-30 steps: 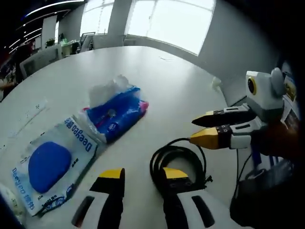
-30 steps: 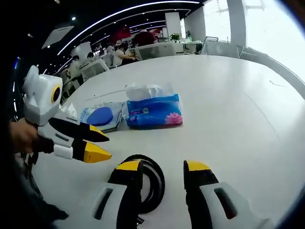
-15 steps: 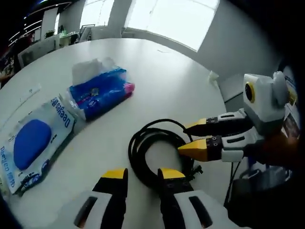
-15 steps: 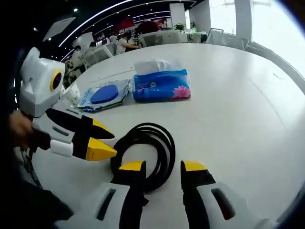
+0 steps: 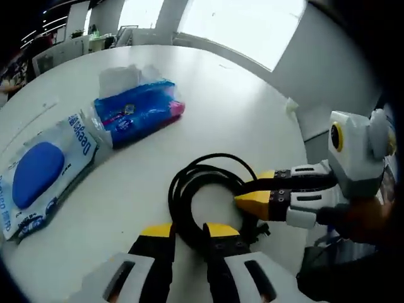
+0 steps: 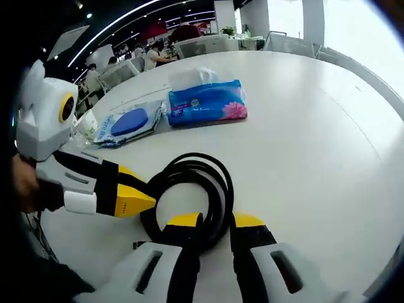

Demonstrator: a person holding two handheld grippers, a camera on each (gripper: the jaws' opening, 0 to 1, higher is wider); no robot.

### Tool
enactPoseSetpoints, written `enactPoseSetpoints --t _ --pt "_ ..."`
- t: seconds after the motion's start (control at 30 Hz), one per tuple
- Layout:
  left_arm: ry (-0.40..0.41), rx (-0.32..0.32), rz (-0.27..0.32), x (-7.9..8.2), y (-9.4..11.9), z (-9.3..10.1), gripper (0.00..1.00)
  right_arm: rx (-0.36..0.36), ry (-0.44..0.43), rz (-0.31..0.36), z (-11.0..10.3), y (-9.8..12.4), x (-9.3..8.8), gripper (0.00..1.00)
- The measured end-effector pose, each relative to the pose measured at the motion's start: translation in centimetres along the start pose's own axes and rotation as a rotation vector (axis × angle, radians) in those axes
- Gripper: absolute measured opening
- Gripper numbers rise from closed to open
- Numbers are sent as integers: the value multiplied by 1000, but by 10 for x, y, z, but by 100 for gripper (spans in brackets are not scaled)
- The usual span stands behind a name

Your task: Arrange the tabletop items into an orderly group along one side of the table until the central work area is clear of visible clutter.

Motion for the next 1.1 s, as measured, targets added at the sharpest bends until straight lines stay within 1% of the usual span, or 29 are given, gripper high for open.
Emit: enactPoseSetpoints --t 0.03,0.13,0.23,0.33,0.4,0.47,0.5,0.6,0.7,0.8,0.9,0.97,1.0,1.1 --pt "10 4 3 0 0 0 15 -1 -4 10 0 1 0 12" --pt "17 9 7 -1 0 -1 15 3 -4 3 -2 1 -2 12" --pt "17 14 1 -2 1 -1 13 1 -24 2 -1 2 -2 9" --pt "2 27 7 1 5 -3 7 -3 -18 22 -2 8 2 5" --pt "2 12 -5 0 7 -2 5 -5 -37 28 -1 9 2 4" --pt "-15 26 3 2 12 -4 2 -2 -70 22 -2 11 2 3" --pt "-9 22 0 1 14 -2 1 -1 -78 25 -3 12 2 3" --pt "-24 18 -7 0 15 -2 0 5 -108 36 -5 18 7 2" --pt "-16 21 8 2 22 -1 0 11 -130 45 -6 21 12 1" --pt "-18 22 30 8 27 0 0 10 -132 53 -8 25 15 0" --pt "-19 18 56 15 36 1 0 15 -171 69 -10 31 20 0" --pt "-18 18 71 19 39 1 0 15 -178 78 -10 33 23 0" --pt "-21 19 82 22 41 1 0 14 -175 88 -13 36 28 0" --pt "-31 24 99 27 48 1 0 17 -180 99 -12 36 34 0"
Point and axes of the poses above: the point that each gripper's makers call its tool centre point, and the gripper's own axes: y roughly backward along the fingers, z roughly to its right, x roughly out of its top, the point moved 2 cm from there along y, roughly backward along the fingers, and after that the axes turned 4 degrees about z, right-handed, at the moved point
